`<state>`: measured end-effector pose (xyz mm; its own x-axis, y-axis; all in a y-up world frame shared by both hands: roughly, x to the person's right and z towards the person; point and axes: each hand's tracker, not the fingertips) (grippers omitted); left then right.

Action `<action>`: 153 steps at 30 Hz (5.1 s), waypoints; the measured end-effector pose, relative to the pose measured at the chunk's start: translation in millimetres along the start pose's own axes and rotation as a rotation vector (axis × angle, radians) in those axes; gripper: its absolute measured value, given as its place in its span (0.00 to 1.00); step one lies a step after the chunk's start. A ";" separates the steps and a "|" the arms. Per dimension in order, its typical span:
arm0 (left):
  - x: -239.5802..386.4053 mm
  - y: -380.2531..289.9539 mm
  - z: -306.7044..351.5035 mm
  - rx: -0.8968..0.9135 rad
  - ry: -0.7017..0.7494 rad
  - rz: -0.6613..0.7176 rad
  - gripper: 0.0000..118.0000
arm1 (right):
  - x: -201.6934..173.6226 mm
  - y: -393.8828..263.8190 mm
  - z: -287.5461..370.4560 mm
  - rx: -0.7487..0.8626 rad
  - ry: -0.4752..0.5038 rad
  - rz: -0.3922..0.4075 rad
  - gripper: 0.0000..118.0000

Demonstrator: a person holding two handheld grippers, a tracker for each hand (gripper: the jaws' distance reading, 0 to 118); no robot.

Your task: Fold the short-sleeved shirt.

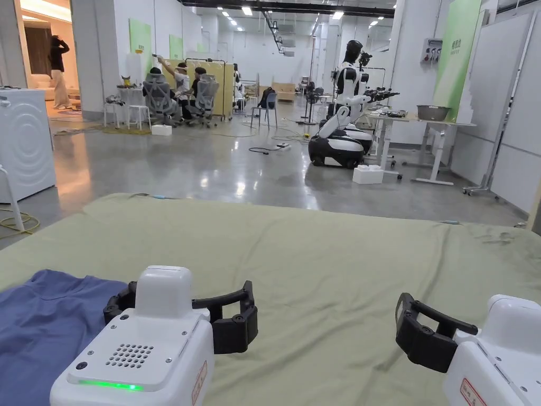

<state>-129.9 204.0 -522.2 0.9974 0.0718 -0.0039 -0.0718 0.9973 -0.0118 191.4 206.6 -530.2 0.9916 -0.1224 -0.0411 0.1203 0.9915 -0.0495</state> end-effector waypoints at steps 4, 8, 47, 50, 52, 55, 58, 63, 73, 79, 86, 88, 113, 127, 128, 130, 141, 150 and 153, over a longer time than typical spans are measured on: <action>-2.6 1.8 1.1 0.002 0.016 -0.002 1.00 | 0.4 1.3 -1.7 -0.002 -0.012 0.016 1.00; -2.6 1.9 0.6 -0.003 0.014 0.001 1.00 | 0.0 2.3 -1.5 0.000 -0.014 0.027 1.00; 3.1 4.8 15.7 0.018 -0.029 -0.047 0.00 | -6.5 -4.9 12.6 0.003 -0.022 0.112 0.03; -13.0 4.4 24.4 0.019 0.043 -0.055 0.00 | -23.5 -5.1 2.3 -0.013 0.036 0.110 0.03; -33.1 3.6 39.2 0.018 0.116 -0.059 0.00 | -47.3 -5.7 -6.2 -0.024 0.137 0.116 0.03; -73.1 3.0 65.5 0.003 0.259 -0.062 0.00 | -95.6 -9.4 -11.3 -0.022 0.298 0.159 0.03; -118.3 4.0 100.4 0.004 0.419 -0.021 0.00 | -137.7 -11.2 -6.7 -0.015 0.476 0.202 0.03; -171.3 -1.0 130.8 -0.051 0.564 0.015 0.00 | -171.5 -10.3 1.2 -0.016 0.598 0.191 0.03; -195.3 -27.8 41.7 -0.169 0.424 0.062 0.00 | -151.5 -33.4 -45.6 -0.159 0.550 0.185 0.03; -248.8 -43.5 -97.4 -0.302 0.444 0.011 0.00 | -124.8 -55.5 -91.1 -0.280 0.494 0.193 0.03; -315.1 -99.2 -253.0 -0.609 0.260 0.246 1.00 | -119.7 -82.0 -151.4 -0.406 0.476 0.186 0.03; -310.0 -119.0 -285.0 -0.680 0.234 0.186 1.00 | -123.8 -88.1 -164.5 -0.424 0.483 0.201 0.03; -261.8 -33.4 -321.7 -0.771 0.206 0.051 0.02 | -59.2 -45.9 -144.6 -0.366 0.545 0.182 0.03; 30.4 113.9 -320.8 -0.524 -0.394 -0.103 0.02 | 48.0 8.8 -53.8 -0.171 0.363 0.073 0.03; 67.1 111.9 -323.2 -0.531 -0.463 -0.120 0.02 | 56.5 10.5 -48.3 -0.166 0.344 0.067 0.03; 131.9 97.4 -328.1 -0.533 -0.573 -0.150 0.02 | 72.3 12.5 -37.5 -0.157 0.304 0.054 0.03; 381.4 -137.7 -355.8 -0.911 -0.741 -0.277 0.02 | 150.8 3.1 3.3 -0.212 0.076 0.024 0.03; 304.6 -134.0 -334.4 -0.757 -0.734 -0.014 1.00 | 163.1 -11.0 -7.4 -0.234 0.025 -0.002 0.03; 239.6 -81.4 -320.2 -0.661 -0.657 -0.009 1.00 | 155.8 -4.8 -15.6 -0.219 0.028 0.031 0.03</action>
<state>114.0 136.2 -842.4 0.7852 0.2575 0.5632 0.1503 0.8030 -0.5767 344.6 182.1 -551.9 0.9927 -0.0958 -0.0731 0.0735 0.9620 -0.2629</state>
